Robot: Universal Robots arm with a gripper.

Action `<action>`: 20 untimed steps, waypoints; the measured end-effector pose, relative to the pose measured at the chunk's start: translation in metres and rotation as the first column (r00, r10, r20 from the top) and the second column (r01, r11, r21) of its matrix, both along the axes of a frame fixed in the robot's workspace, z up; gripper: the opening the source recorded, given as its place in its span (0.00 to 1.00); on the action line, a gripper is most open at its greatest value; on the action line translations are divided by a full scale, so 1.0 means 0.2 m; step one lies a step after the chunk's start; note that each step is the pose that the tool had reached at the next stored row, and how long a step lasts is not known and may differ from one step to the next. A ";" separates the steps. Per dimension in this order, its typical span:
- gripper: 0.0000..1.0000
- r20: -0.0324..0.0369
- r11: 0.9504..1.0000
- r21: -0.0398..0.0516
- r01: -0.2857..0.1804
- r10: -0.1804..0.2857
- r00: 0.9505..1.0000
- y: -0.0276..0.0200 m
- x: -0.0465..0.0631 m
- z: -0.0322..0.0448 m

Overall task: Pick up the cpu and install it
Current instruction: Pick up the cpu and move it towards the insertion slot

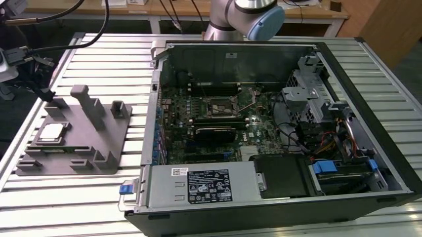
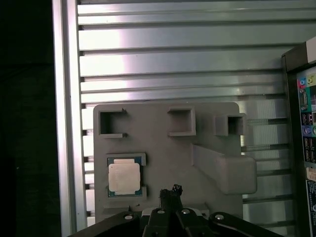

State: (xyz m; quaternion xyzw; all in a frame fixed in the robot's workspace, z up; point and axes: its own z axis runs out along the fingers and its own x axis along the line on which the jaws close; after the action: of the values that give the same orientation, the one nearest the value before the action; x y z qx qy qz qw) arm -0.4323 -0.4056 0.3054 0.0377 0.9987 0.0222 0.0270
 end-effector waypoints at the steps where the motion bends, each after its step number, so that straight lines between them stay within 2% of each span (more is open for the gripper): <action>1: 0.11 0.000 1.000 0.000 0.000 0.000 1.000 0.000 0.00 -0.001; 10: 0.11 0.000 1.000 0.000 0.000 0.000 1.000 -0.001 0.00 -0.013; 20: 0.11 0.000 1.000 0.000 0.000 0.000 1.000 -0.003 -0.02 -0.064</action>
State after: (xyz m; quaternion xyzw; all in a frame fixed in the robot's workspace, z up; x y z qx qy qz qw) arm -0.4368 -0.4062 0.2926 0.0376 0.9987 0.0222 0.0270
